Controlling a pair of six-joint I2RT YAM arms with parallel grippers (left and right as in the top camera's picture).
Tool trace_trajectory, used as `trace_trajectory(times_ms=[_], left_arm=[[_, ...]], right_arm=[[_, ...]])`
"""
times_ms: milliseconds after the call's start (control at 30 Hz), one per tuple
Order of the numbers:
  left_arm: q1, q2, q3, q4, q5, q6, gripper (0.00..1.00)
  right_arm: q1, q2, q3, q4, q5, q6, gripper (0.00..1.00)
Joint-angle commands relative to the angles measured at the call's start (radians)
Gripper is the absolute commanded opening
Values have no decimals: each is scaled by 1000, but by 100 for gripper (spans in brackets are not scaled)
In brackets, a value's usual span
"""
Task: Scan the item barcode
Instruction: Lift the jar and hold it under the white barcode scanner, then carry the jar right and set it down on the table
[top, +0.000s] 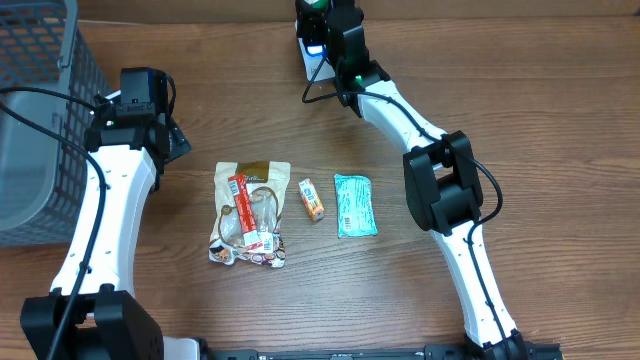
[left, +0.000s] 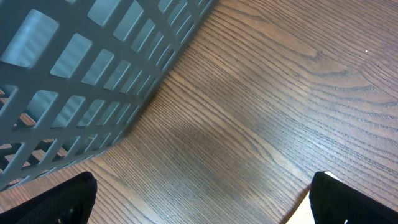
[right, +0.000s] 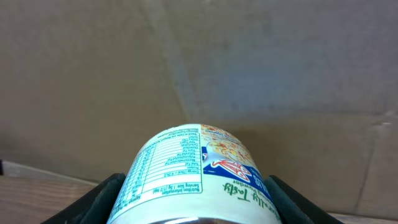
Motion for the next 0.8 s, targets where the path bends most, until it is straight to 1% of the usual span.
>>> trace_trajectory(times_ms=[0,167,267,333,400,600,667,767], left_arm=[[-3,4,16,2,-13,19,100],[-3,4,16,2,-13,19,100],[-3,4,16,2,-13,19,100],[-3,4,16,2,-13,19,100],[-3,4,16,2,-13,19,100],[-3,4,16,2,-13,19,100],[-3,4,16,2,-13,19,100],[-3,4,16,2,-13,19,100]], right_arm=[[-11,0,16,30,41,5,13],[-16,0,16,26,37,28,13],[-16,-1,16,59,37,35,8],[-16,-17,16,87,37,34,8],[-16,-55,16,71,37,27,8],[-18,-238,16,-125,38,27,8],[-20,-312,16,-230,38,27,8],[-29,-421,16,-440,41,27,8]])
